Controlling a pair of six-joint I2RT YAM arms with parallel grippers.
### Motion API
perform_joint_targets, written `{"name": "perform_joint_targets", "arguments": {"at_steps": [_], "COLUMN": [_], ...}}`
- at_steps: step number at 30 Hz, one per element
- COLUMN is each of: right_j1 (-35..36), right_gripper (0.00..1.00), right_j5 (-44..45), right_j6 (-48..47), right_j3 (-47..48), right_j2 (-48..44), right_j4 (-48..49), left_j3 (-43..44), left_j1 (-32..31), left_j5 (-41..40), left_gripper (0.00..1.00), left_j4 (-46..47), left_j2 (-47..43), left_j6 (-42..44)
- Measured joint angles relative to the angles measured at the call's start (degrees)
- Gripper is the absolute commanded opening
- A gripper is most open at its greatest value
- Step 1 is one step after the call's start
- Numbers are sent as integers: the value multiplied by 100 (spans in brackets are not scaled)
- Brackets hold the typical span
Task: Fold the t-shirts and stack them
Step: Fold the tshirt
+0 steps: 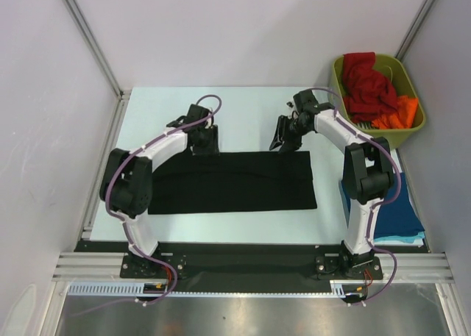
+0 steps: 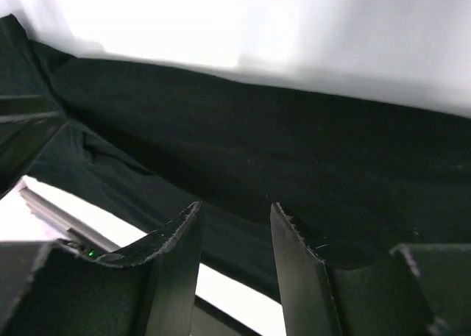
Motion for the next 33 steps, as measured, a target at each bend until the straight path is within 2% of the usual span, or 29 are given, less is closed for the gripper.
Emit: {"name": "perform_joint_targets", "arguments": {"at_steps": [5, 13, 20, 26, 28, 29, 30, 31, 33], "right_j1": [-94, -372, -433, -455, -466, -474, -479, -483, -483], "right_gripper": [47, 47, 47, 47, 47, 47, 47, 48, 48], "right_j5": [-221, -315, -278, -275, -289, -304, -317, -323, -326], "right_j6": [96, 210, 319, 446, 490, 509, 522, 527, 527], "right_j3": [-439, -719, -1019, -1233, -1263, -1270, -1276, -1279, -1279], "right_j2": [2, 90, 293, 306, 299, 297, 297, 297, 297], "right_j4": [181, 341, 579, 695, 730, 737, 745, 750, 750], "left_j3": [-4, -575, -1082, -1143, -1143, -1143, -1145, -1147, -1088], "left_j1": [4, 2, 0, -2, -2, -2, 13, 61, 223], "left_j5": [74, 149, 122, -188, -389, -472, -564, -621, -675], "left_gripper": [47, 41, 43, 45, 54, 70, 77, 82, 81], "left_j4": [-28, -66, -376, -706, -857, -916, -968, -990, -1021], "left_j2": [358, 208, -614, -1351, -1445, -1488, -1554, -1637, -1773], "left_j6": [31, -33, -223, -380, -369, -332, -260, -219, -140]}}
